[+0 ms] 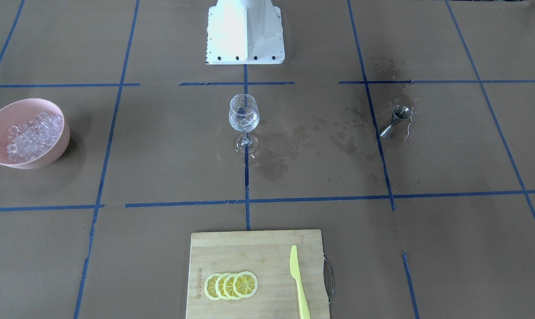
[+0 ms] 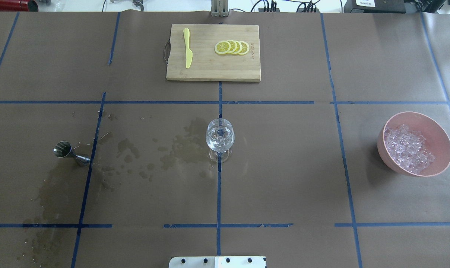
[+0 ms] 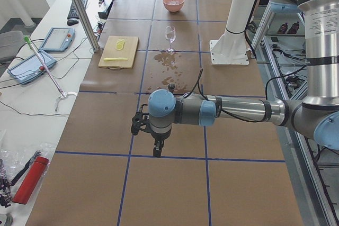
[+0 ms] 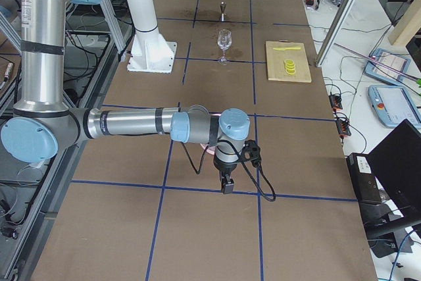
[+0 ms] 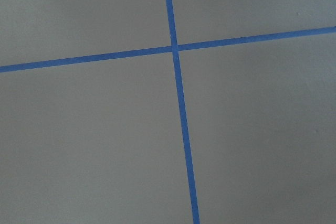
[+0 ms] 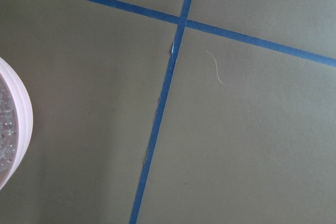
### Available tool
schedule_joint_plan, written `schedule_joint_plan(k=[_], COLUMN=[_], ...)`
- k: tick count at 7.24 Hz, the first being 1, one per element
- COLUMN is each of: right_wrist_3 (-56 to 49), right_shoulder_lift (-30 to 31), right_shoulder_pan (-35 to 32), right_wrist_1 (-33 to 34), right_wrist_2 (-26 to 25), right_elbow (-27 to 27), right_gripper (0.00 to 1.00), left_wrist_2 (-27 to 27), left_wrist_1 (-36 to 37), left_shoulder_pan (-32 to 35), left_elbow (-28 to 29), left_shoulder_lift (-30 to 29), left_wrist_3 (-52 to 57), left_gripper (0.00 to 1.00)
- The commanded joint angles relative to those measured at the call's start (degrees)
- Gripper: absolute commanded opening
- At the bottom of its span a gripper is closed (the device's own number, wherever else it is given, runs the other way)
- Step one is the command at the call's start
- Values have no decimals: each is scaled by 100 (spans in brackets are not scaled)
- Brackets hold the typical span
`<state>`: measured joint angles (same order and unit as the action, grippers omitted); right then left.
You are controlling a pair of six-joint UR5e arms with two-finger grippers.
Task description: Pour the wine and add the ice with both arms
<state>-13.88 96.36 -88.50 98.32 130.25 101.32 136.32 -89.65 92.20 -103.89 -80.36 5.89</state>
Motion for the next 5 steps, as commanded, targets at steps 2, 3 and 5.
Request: schedule_joint_plan(k=[2,3,5], right_wrist_3=[553,544,518], right_shoulder_lift=[85,85,85], right_shoulder_pan=[0,0,0], right_wrist_1=[-250,-339,-340], right_wrist_2=[493,501,493], right_elbow=[45,37,37], right_gripper=[100,100,100], left_wrist_2=[0,0,9], left_wrist_1=[0,0,0], left_shoulder_pan=[0,0,0], left_elbow=[-9,-9,-9], left_shoulder_lift=[3,3,-6], left_wrist_3=[0,0,0], left_gripper=[100,100,100])
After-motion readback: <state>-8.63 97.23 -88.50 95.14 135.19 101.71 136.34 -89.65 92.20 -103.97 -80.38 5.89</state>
